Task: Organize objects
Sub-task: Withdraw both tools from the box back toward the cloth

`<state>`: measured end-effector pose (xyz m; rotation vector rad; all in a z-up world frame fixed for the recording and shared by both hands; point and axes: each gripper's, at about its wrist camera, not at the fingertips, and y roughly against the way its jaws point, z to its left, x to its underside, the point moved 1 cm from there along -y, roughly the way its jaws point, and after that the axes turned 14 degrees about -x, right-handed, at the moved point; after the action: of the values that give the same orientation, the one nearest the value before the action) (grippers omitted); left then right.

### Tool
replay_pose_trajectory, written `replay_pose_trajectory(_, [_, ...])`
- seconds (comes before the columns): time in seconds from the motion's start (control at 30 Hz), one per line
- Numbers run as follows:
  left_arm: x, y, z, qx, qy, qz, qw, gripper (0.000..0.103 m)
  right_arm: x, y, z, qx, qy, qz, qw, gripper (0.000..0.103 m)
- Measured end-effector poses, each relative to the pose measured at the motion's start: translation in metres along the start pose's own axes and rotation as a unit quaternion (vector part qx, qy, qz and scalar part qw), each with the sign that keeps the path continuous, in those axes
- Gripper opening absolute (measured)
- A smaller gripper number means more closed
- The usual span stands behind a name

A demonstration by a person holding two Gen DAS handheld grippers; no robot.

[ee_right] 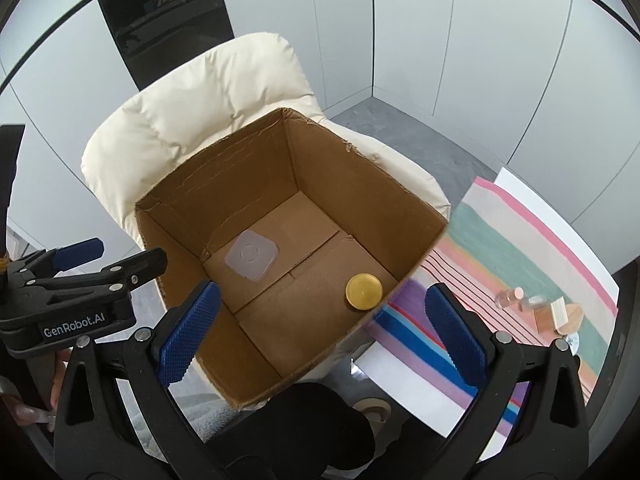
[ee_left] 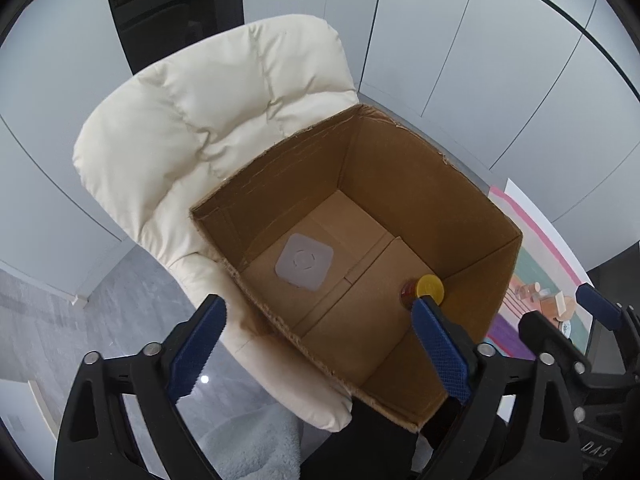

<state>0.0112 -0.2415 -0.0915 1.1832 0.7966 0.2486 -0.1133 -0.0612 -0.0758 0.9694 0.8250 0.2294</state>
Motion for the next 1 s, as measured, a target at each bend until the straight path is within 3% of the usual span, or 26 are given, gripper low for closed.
replay_pose_trajectory(0.27, [0.031,0.027,0.011,0.029,-0.003,-0.012,0.9995,0.097,0.027,0.035,0.011,0.008,-0.004,-0.015,1.0,0.103])
replay_pose_trajectory(0.4, [0.049,0.039,0.015,0.049,-0.005,-0.014,0.9987,0.103,0.048,0.055,0.016,0.01,-0.009,-0.025,1.0,0.103])
replay_pose_trajectory(0.87, [0.108,0.079,0.002,0.053,-0.052,-0.034,0.9966,0.103,0.116,0.099,0.017,0.025,-0.033,-0.042,0.998,0.103])
replay_pose_trajectory(1.0, [0.119,0.083,-0.006,0.03,-0.065,-0.036,0.9968,0.103,0.131,0.108,0.016,0.03,-0.039,-0.046,0.998,0.103])
